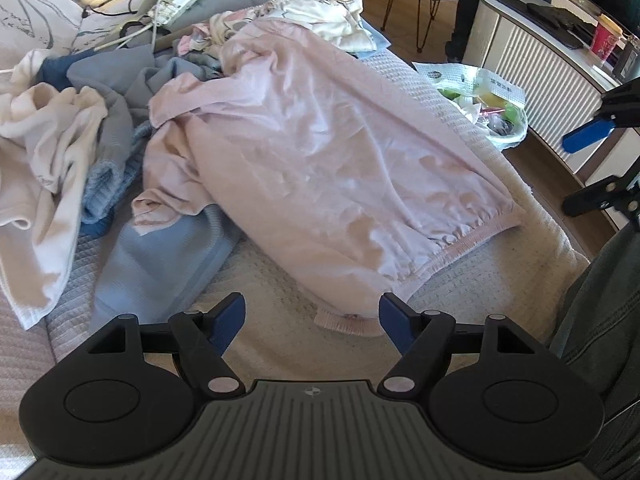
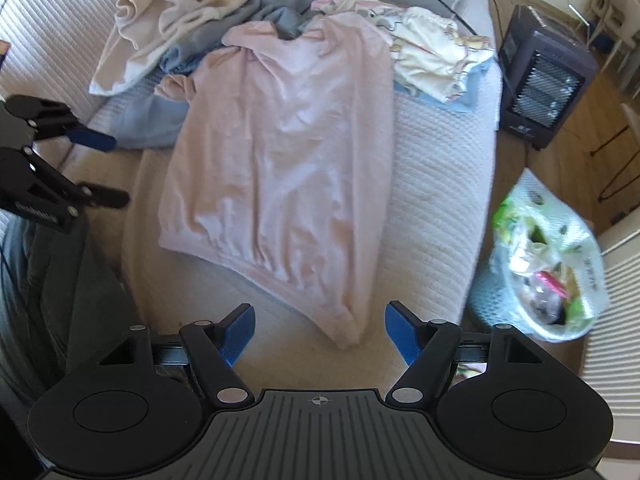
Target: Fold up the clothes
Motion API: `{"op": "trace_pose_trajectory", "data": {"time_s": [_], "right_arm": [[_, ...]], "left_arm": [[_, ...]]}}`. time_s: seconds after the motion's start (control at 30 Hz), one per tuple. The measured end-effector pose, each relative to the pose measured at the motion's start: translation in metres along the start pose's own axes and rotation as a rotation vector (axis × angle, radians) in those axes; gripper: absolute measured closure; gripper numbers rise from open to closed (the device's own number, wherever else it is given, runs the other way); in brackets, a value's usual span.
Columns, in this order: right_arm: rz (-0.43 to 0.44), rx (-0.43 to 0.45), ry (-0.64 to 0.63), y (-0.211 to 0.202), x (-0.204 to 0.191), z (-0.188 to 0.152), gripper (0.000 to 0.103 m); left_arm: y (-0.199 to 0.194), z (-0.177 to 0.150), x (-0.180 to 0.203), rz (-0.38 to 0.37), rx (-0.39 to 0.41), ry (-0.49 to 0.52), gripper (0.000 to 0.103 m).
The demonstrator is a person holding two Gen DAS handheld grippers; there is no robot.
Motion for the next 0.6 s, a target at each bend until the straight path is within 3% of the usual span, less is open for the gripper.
{"op": "trace_pose_trajectory", "data": {"time_s": [0.37,0.6], "right_arm": [[-0.001,0.055,0.096,0.027,0.013,-0.005,0.029],[-0.03,0.096,0.205,0.02,0.045,-0.021,0.029]], "left_arm": [[0.024,0.006,-0.002,0.004,-0.049,-0.027,0.031],[0.024,0.026,-0.027,0.025,-0.013,-0.13,0.031]]}}
Point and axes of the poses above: each gripper's, at about its wrist camera, not at the fingertips, and y roughly the way its jaws point, x to its right, z to its top, the point moved 4 cm from there along y, roughly the way its jaws point, and after that the axes turned 15 degrees about -y, right-handed, at the moved point
